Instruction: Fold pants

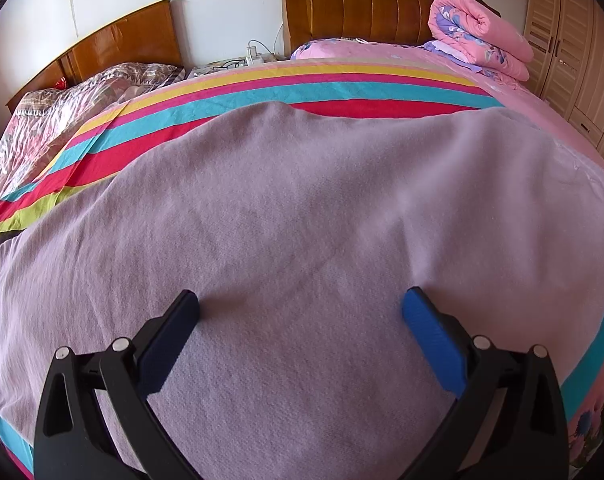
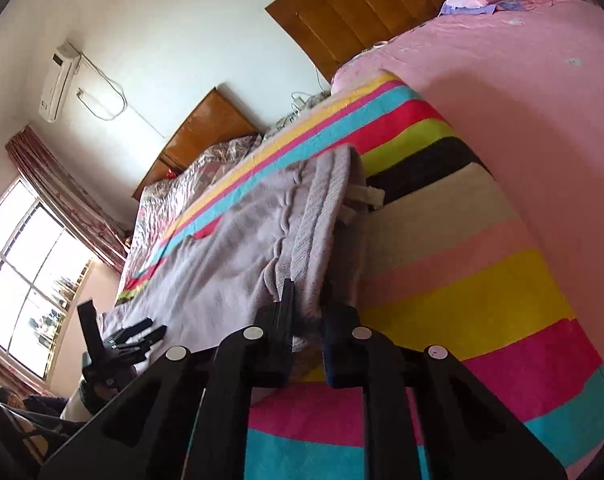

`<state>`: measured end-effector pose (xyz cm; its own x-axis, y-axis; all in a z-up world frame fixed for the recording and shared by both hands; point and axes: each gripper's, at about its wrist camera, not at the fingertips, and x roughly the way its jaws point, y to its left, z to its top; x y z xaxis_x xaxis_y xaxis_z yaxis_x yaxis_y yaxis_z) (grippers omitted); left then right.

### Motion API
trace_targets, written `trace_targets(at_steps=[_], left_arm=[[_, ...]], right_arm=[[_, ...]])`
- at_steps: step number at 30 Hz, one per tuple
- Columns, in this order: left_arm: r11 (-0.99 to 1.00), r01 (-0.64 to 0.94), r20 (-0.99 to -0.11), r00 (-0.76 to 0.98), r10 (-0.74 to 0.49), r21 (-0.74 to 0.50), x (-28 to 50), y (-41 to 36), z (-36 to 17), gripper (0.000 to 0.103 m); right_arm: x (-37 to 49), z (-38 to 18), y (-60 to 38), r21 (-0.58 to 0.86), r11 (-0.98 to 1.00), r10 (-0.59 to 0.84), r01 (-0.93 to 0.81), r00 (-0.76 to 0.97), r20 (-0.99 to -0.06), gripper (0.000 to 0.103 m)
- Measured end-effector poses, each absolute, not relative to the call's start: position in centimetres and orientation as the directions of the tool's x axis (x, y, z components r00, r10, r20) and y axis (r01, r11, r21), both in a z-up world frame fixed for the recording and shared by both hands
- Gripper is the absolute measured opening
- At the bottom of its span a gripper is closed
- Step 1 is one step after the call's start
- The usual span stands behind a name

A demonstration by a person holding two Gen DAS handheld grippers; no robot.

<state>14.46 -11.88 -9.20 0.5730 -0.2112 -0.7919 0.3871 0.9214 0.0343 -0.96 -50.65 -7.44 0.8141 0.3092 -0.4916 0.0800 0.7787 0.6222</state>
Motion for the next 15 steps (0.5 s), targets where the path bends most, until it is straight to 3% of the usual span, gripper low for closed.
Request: trace_targets(at_steps=[3,6,9,10,11,15], left_arm=[[0.922,0.384,-0.786,0.585,-0.198,0.053,14.3,-12.0,-9.1,0.102],[0.922,0.384,-0.786,0.587,-0.197,0.056,14.3,-12.0,-9.0,0.102],[0.921,0.386,-0.787,0.581,-0.206,0.044,14.2,-11.8,-9.0,0.102],[0.921,0.387,-0.788,0.579,-0.21,0.039,14.2,-11.7,-9.0,0.102],[0.922,0.387,-0.79,0.575,-0.213,0.033,14.3,-11.7,-9.1,0.102],[0.922,0.386,-0.79,0.575,-0.214,0.031,14.4,-11.8,-9.1,0.102]], right_arm=[[-2.3,-3.7,-48.2,0.563,0.826,0.273,0.029,0.853,-0.445,0.014],[-1.0,-6.0,-49.1,0.518,0.841,0.189,0.159,0.809,-0.556,0.015],[-0.6,-9.5,-50.9,0.506,0.805,0.124,0.309,0.746,-0.654,0.038],[-1.2,-9.9,-51.3,0.536,0.779,0.128,0.325,0.755,-0.643,0.052],[-2.1,-10.0,-51.4,0.573,0.753,0.144,0.324,0.769,-0.623,0.059],[-4.6,-9.5,-49.8,0.622,0.732,0.215,0.279,0.772,-0.599,0.063]])
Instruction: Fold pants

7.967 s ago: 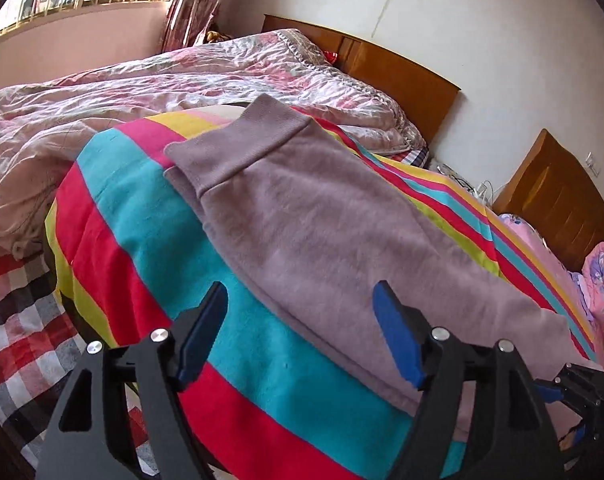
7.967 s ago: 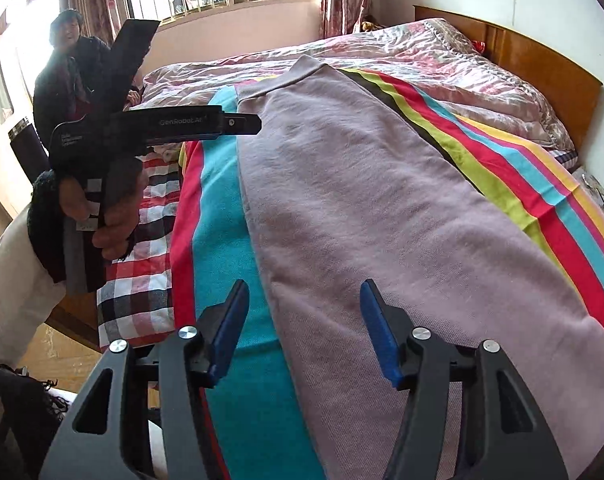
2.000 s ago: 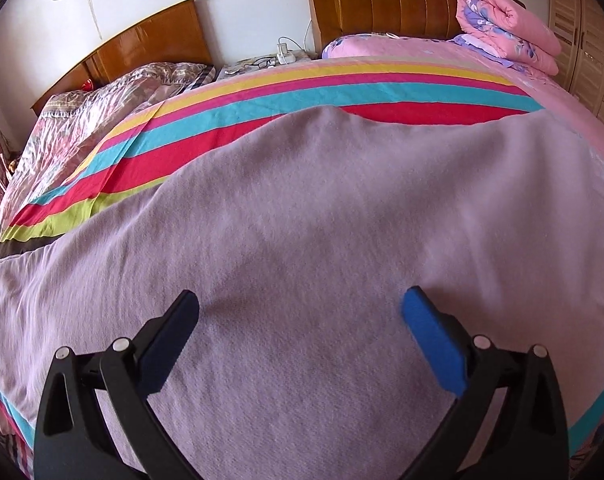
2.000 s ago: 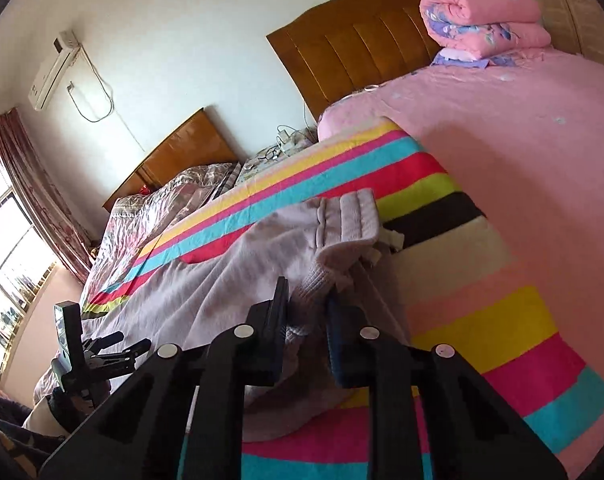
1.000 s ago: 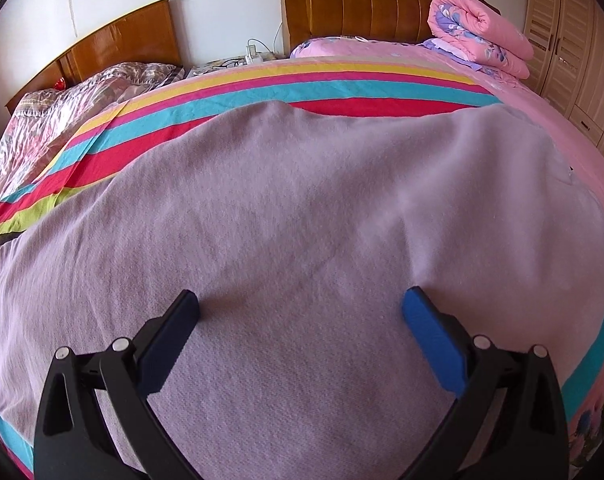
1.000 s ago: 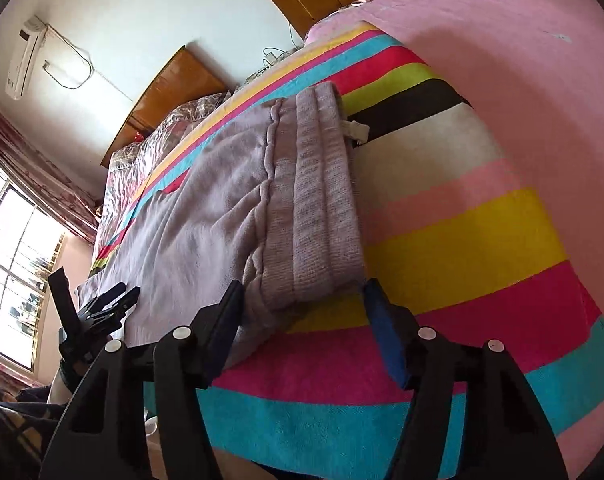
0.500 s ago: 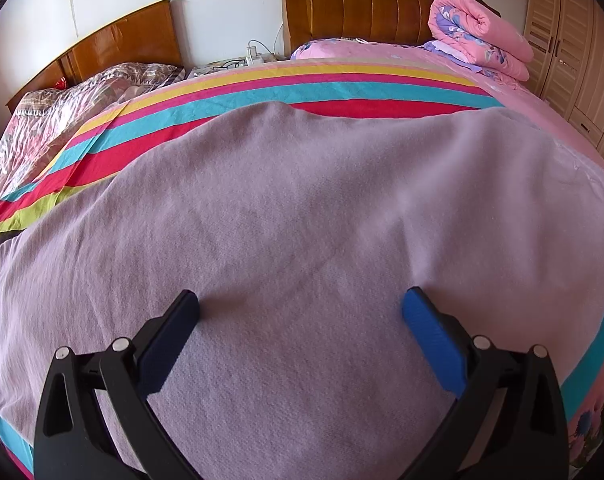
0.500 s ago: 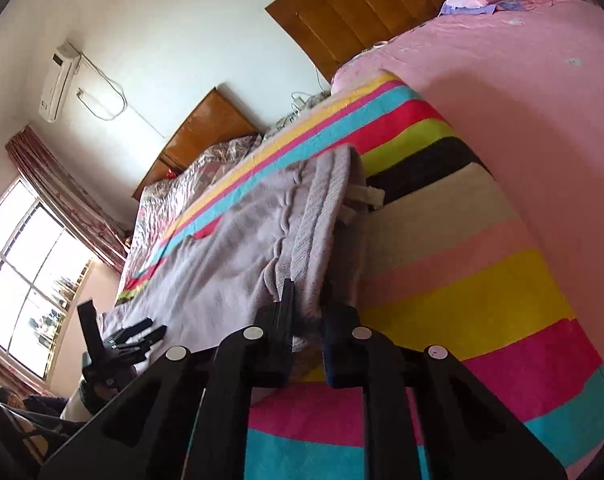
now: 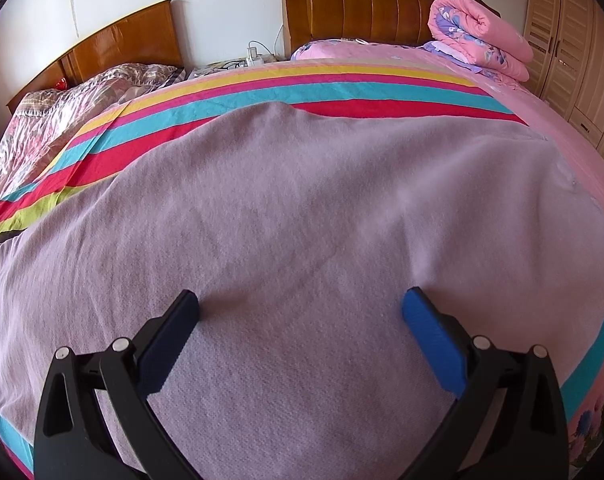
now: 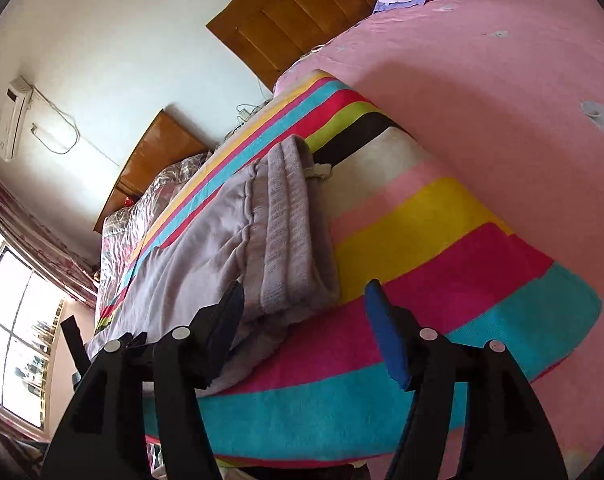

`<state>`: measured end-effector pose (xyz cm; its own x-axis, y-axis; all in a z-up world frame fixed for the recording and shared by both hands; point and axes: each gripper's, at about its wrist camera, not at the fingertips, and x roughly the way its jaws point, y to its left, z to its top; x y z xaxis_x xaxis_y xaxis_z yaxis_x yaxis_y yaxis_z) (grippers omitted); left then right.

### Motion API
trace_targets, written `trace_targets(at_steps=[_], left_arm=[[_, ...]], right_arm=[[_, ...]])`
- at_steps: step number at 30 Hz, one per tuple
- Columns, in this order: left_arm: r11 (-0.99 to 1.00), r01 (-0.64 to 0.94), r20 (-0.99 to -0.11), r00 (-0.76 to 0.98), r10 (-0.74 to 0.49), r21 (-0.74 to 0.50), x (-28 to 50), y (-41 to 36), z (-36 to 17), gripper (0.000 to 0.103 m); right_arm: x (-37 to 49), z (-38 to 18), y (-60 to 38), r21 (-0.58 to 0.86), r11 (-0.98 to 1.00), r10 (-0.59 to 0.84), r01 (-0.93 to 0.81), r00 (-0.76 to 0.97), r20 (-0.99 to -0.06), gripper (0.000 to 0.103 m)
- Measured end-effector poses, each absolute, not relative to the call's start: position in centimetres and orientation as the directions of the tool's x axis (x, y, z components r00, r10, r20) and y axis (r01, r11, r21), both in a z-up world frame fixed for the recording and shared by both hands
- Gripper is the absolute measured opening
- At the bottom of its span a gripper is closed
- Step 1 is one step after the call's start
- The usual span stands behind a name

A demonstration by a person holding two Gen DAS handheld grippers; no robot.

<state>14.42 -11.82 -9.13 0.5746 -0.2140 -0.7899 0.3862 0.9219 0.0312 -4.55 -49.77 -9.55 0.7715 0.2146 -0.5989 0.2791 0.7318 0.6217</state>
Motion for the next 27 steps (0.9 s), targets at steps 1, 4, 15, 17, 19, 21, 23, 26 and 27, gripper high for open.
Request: trace_targets(at_steps=[1,4,15,17,19,21,23,26,27], left_arm=[[0.922,0.386,-0.79,0.574,-0.215,0.03,14.5,-11.8,-9.1,0.102],[0.922,0.385,-0.789,0.575,-0.216,0.029,14.4,-11.9,-9.2,0.102],[0.916,0.4,-0.788,0.572,-0.228,0.026,14.1,-11.9,-9.2,0.102],[0.916,0.401,-0.788,0.572,-0.229,0.024,14.1,-11.9,-9.2,0.102],[0.915,0.404,-0.788,0.568,-0.237,0.016,14.2,-11.8,-9.1,0.102],[0.909,0.418,-0.788,0.56,-0.255,0.003,14.1,-11.4,-8.9,0.102],[0.906,0.423,-0.765,0.574,-0.291,-0.027,13.5,-10.0,-7.9,0.102],[0.918,0.395,-0.703,0.641,-0.309,-0.043,13.0,-6.0,-5.7,0.102],[0.929,0.368,-0.691,0.659,-0.297,-0.048,13.1,-4.2,-5.3,0.102]], right_arm=[[-4.4,-9.8,-49.0,0.622,0.736,0.248,0.266,0.749,-0.614,0.063],[-3.1,-10.6,-46.7,0.629,0.741,0.312,0.234,0.71,-0.631,0.063],[-3.1,-8.8,-44.9,0.62,0.734,0.174,0.277,0.806,-0.566,0.022],[-2.9,-8.7,-44.4,0.581,0.755,0.132,0.303,0.799,-0.587,0.022],[-2.2,-10.8,-44.9,0.57,0.735,0.133,0.366,0.748,-0.651,0.022],[-2.5,-11.3,-45.2,0.587,0.716,0.142,0.379,0.744,-0.653,0.023],[-3.3,-9.9,-45.1,0.559,0.709,0.079,0.431,0.739,-0.669,0.042],[-4.1,-5.5,-43.2,0.351,0.783,-0.168,0.513,0.719,-0.675,0.057],[-3.6,-4.2,-42.0,0.332,0.815,-0.164,0.474,0.738,-0.654,0.057]])
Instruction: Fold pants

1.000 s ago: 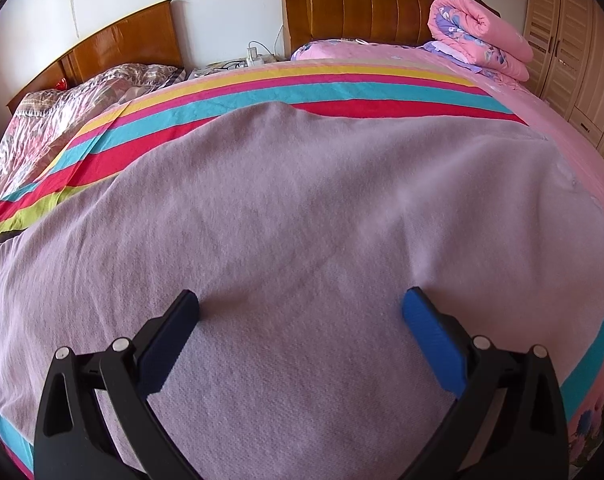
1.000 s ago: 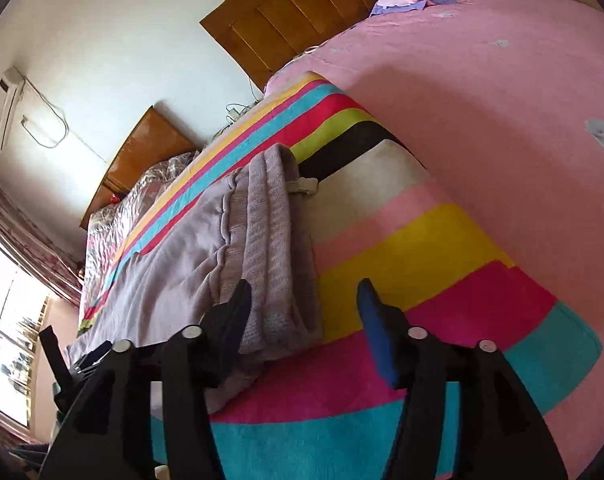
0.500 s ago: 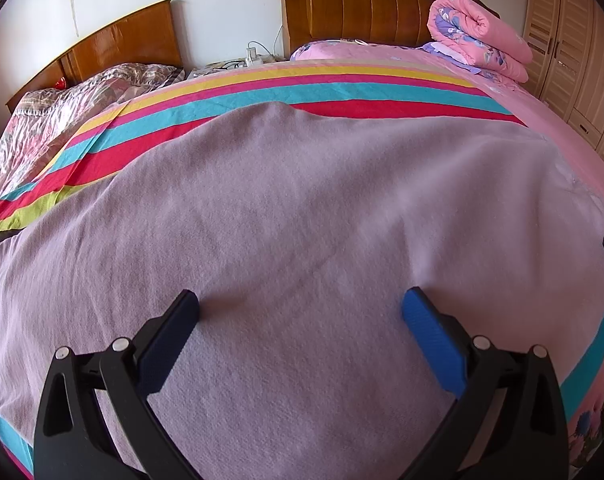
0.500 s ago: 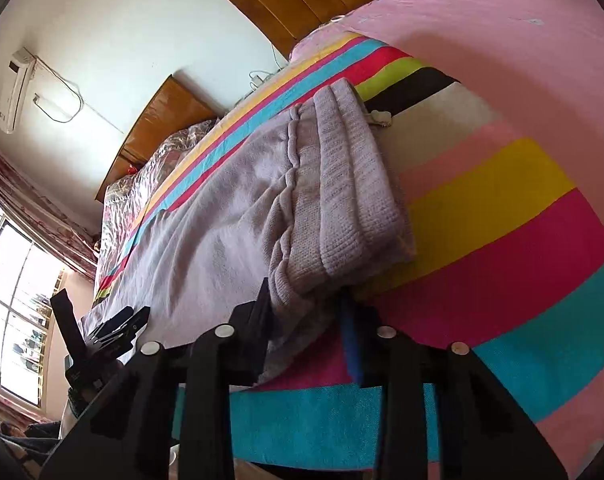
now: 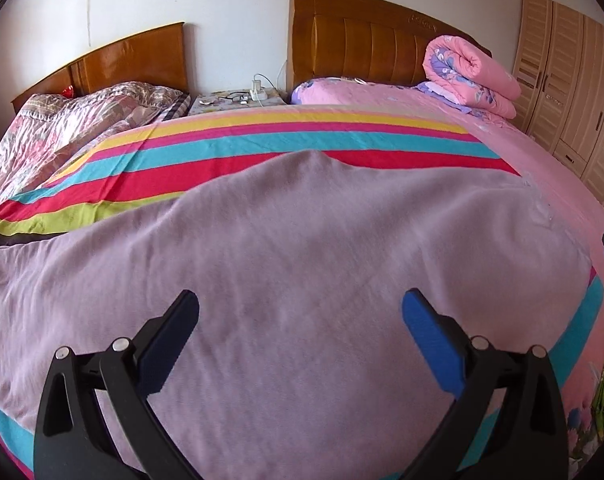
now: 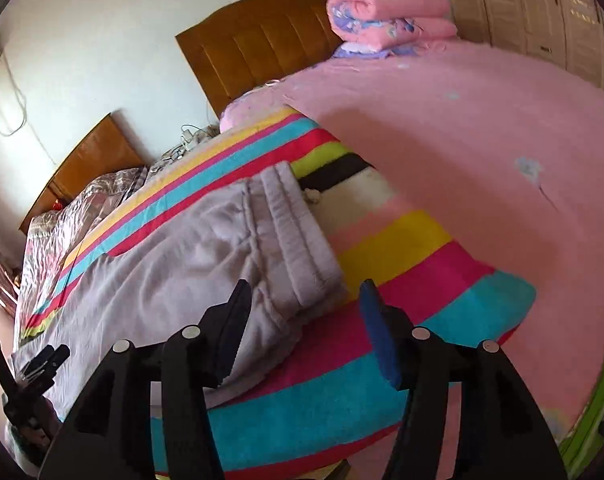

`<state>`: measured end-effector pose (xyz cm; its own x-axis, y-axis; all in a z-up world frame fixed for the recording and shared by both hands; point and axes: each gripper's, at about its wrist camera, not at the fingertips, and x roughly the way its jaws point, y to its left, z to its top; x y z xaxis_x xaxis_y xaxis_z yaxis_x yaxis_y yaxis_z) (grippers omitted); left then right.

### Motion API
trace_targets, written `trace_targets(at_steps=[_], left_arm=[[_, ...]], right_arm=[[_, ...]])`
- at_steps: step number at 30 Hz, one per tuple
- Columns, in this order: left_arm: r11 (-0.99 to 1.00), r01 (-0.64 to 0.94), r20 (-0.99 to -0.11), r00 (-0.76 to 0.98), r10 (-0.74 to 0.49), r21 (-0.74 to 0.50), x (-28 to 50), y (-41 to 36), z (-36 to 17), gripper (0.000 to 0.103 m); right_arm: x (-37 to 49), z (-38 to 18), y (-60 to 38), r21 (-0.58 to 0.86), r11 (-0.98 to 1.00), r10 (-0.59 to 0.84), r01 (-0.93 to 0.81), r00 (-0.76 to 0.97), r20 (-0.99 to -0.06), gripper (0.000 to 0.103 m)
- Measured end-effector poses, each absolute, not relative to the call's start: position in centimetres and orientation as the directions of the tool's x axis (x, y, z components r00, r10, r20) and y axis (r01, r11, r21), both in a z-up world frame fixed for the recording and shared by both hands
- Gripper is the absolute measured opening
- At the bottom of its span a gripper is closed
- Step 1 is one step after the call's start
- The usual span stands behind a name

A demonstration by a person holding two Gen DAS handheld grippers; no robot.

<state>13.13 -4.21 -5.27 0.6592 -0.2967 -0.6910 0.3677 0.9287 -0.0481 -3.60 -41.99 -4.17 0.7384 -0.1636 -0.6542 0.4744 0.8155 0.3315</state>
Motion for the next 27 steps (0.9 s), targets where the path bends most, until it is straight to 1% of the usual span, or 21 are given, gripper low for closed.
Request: trace_targets(at_steps=[2,4,5,7,8,9,10,13,14,15,17,18,22,24,26,27], left_arm=[[0.951,0.297,-0.686,0.675,-0.27,-0.082,13.5,-0.4,-5.0,0.102],[0.965,0.229,-0.708,0.66,-0.251,-0.128,14.1,3.3,-5.7,0.102],[0.97,0.195,-0.722,0.65,-0.238,-0.145,14.3,5.0,-6.2,0.102],[0.972,0.147,-0.749,0.619,-0.236,-0.185,14.4,7.7,-7.7,0.102],[0.965,0.157,-0.75,0.608,-0.261,-0.209,14.1,8.7,-8.2,0.101],[0.958,0.19,-0.727,0.623,-0.288,-0.216,13.4,9.3,-7.9,0.102],[0.956,0.2,-0.718,0.631,-0.293,-0.215,12.8,10.0,-7.6,0.102],[0.948,0.174,-0.652,0.692,-0.31,-0.267,11.0,13.9,-6.3,0.102],[0.946,0.14,-0.633,0.714,-0.301,-0.291,10.7,15.8,-5.9,0.102],[0.949,0.084,-0.623,0.736,-0.264,-0.303,10.4,17.9,-5.8,0.102],[0.947,-0.068,-0.618,0.772,-0.149,-0.313,10.0,22.4,-5.7,0.102],[0.936,-0.134,-0.621,0.777,-0.105,-0.326,9.8,24.6,-5.7,0.102],[0.874,-0.327,-0.657,0.754,0.013,-0.358,8.4,32.0,-6.6,0.102],[0.829,-0.383,-0.666,0.746,0.017,-0.408,7.2,35.2,-7.2,0.102],[0.79,-0.407,-0.685,0.728,-0.021,-0.457,7.2,38.3,-7.7,0.102],[0.785,-0.399,-0.69,0.722,-0.049,-0.474,8.1,40.0,-7.7,0.102]], right_arm=[[-1.6,-2.4,-38.9,0.311,0.873,-0.111,0.377,0.773,-0.625,0.06],[1.5,-2.1,-34.4,0.258,0.937,-0.022,0.236,0.776,-0.631,0.068],[3.0,-2.6,-32.4,0.215,0.961,0.007,0.174,0.76,-0.65,0.069],[5.8,-5.0,-29.0,0.136,0.984,0.024,0.115,0.676,-0.737,0.069],[6.8,-6.6,-28.0,0.113,0.989,0.028,0.099,0.616,-0.787,0.069],[7.6,-8.1,-27.6,0.092,0.99,0.018,0.106,0.557,-0.831,0.07],[7.6,-8.8,-27.1,0.073,0.99,-0.001,0.118,0.532,-0.847,0.071],[7.5,-7.5,-26.5,0.024,0.983,-0.076,0.184,0.518,-0.852,0.072],[7.8,-6.5,-25.9,0.005,0.979,-0.109,0.204,0.543,-0.833,0.072],[8.3,-5.4,-24.9,0.008,0.982,-0.104,0.188,0.577,-0.81,0.072],[10.2,-3.4,-21.6,0.026,0.996,-0.032,0.083,0.629,-0.777,0.073],[11.3,-2.9,-19.3,0.026,1.0,0.012,0.012,0.642,-0.767,0.076],[16.8,-2.9,-7.2,0.016,0.95,0.21,-0.313,0.599,-0.773,0.077],[18.7,-3.3,-0.8,0.073,0.88,0.342,-0.469,0.52,-0.783,0.077],[20.2,-3.1,6.3,0.156,0.769,0.481,-0.62,0.4,-0.78,0.077],[20.9,-2.6,10.0,0.167,0.692,0.54,-0.702,0.351,-0.765,0.076]])
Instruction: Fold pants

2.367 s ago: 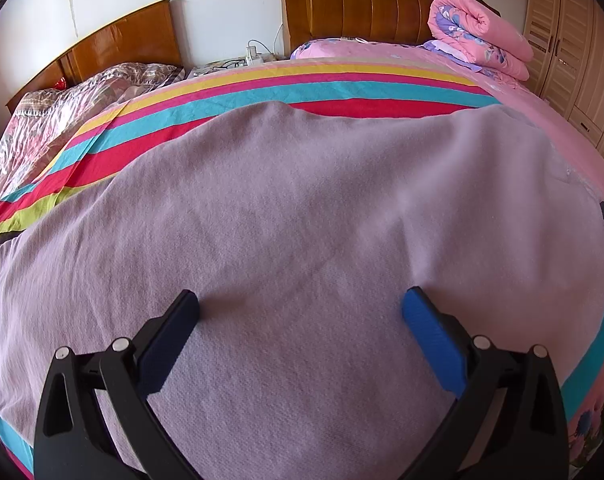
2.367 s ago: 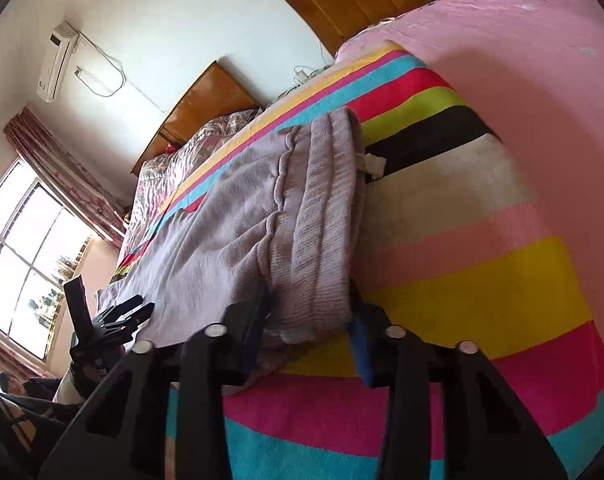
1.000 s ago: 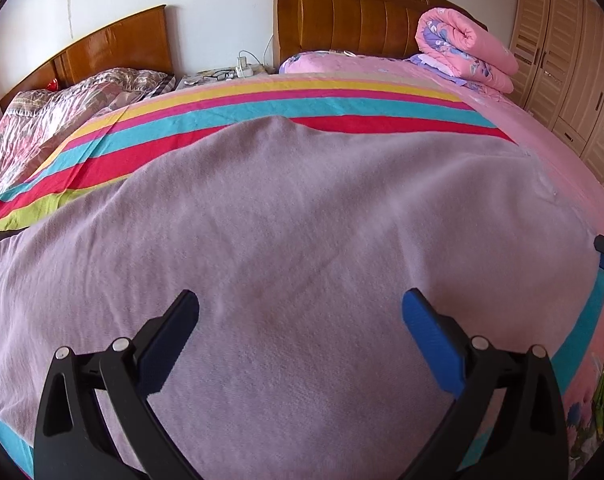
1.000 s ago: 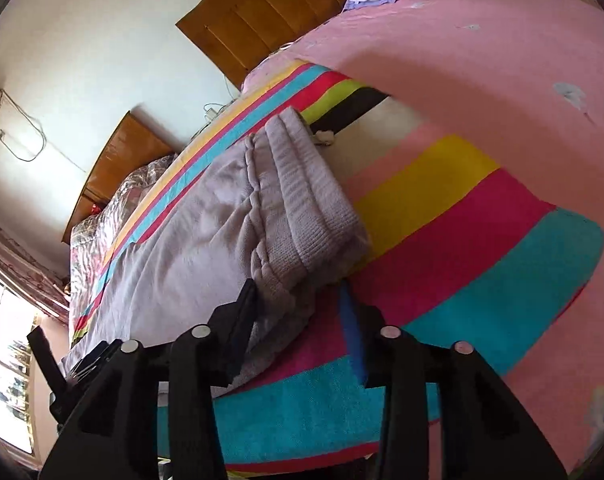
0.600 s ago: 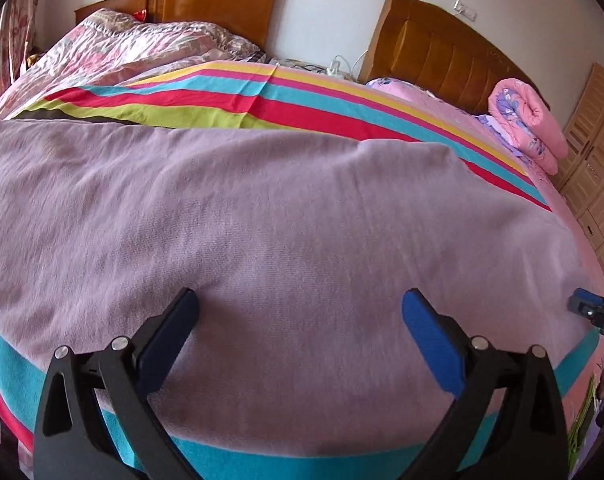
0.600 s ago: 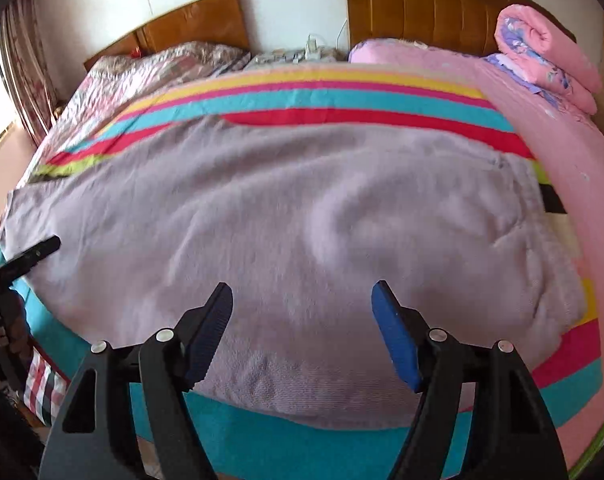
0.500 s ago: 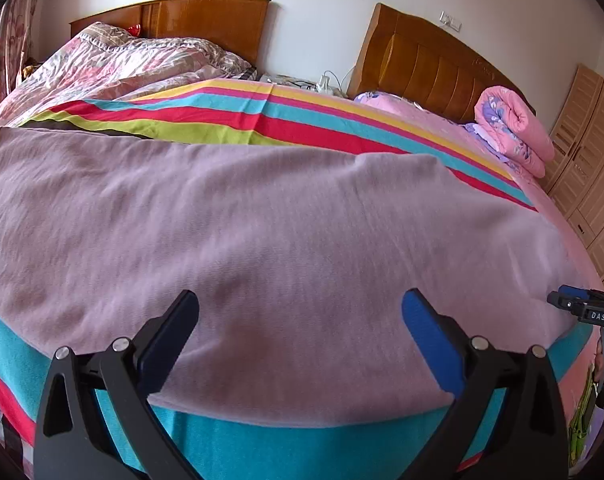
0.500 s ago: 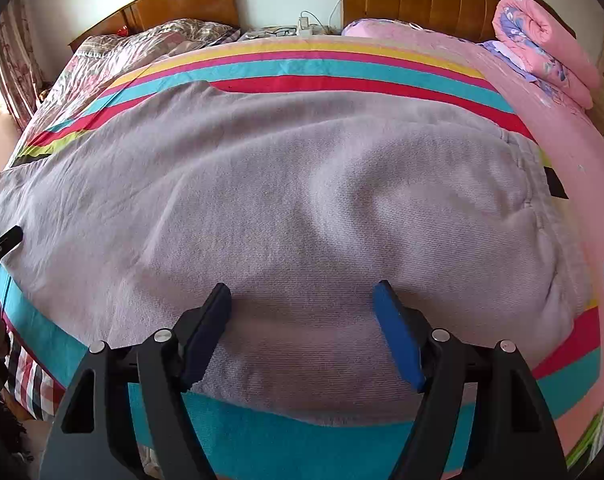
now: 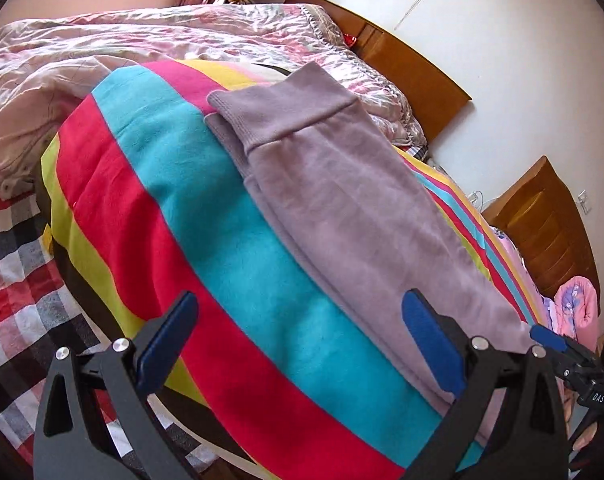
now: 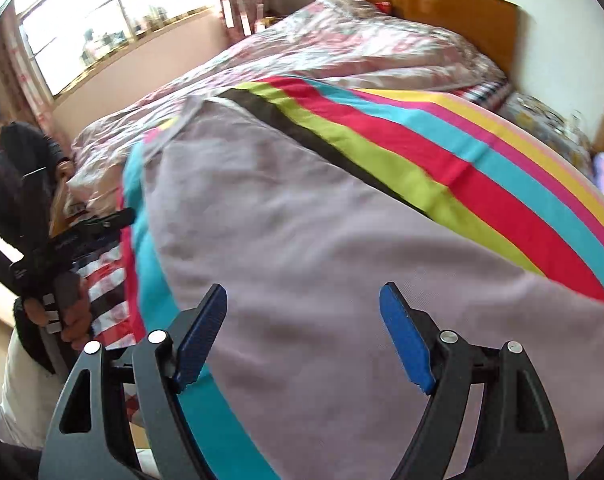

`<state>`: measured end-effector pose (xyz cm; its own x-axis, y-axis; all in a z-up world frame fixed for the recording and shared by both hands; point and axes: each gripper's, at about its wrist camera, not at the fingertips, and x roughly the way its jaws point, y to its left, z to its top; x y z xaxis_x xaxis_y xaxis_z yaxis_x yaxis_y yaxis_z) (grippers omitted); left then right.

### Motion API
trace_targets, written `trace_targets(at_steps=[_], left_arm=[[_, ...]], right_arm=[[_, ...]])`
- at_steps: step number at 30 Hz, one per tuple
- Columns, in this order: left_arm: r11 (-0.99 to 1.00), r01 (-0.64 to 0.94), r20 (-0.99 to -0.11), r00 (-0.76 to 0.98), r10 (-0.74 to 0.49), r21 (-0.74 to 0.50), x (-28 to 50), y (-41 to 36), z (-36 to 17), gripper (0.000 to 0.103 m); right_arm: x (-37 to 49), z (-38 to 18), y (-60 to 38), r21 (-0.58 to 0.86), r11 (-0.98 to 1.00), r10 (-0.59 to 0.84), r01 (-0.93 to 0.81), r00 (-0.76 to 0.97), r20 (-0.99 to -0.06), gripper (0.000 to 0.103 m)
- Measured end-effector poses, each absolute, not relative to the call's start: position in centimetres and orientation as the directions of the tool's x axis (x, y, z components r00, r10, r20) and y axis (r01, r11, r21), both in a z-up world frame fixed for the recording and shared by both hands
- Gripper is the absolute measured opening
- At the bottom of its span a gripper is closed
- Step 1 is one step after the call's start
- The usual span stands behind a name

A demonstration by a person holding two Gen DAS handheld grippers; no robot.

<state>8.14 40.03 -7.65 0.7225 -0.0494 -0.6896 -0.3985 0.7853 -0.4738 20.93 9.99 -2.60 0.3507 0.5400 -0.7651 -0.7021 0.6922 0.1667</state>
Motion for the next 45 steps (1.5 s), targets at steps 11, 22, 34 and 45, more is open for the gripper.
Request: trace_targets(at_steps=[11,22,34,45], left_arm=[[0.697,-0.472,-0.673,0.739,-0.02,-0.54,5.9,41.2,-5.6,0.098],[0.729,-0.358,-0.643,0.752,-0.144,-0.583,7.9,36.5,-6.2,0.098],[0.667,-0.34,-0.59,0.786,-0.185,-0.663,8.3,39.8,-7.8,0.098],[0.549,-0.267,-0.461,0.851,-0.25,-0.792,10.8,44.2,-8.7,0.088]], right_arm=[[21.5,-4.4,17.2,0.16,0.6,0.581,-0.784,0.289,-0.761,0.081],[22.2,-5.2,16.6,0.204,0.636,0.595,-0.745,0.304,-0.744,0.083],[22.7,-7.7,16.1,0.216,0.665,0.575,-0.715,0.306,-0.759,0.087],[22.9,-8.2,16.0,0.23,0.656,0.59,-0.719,0.299,-0.75,0.087]])
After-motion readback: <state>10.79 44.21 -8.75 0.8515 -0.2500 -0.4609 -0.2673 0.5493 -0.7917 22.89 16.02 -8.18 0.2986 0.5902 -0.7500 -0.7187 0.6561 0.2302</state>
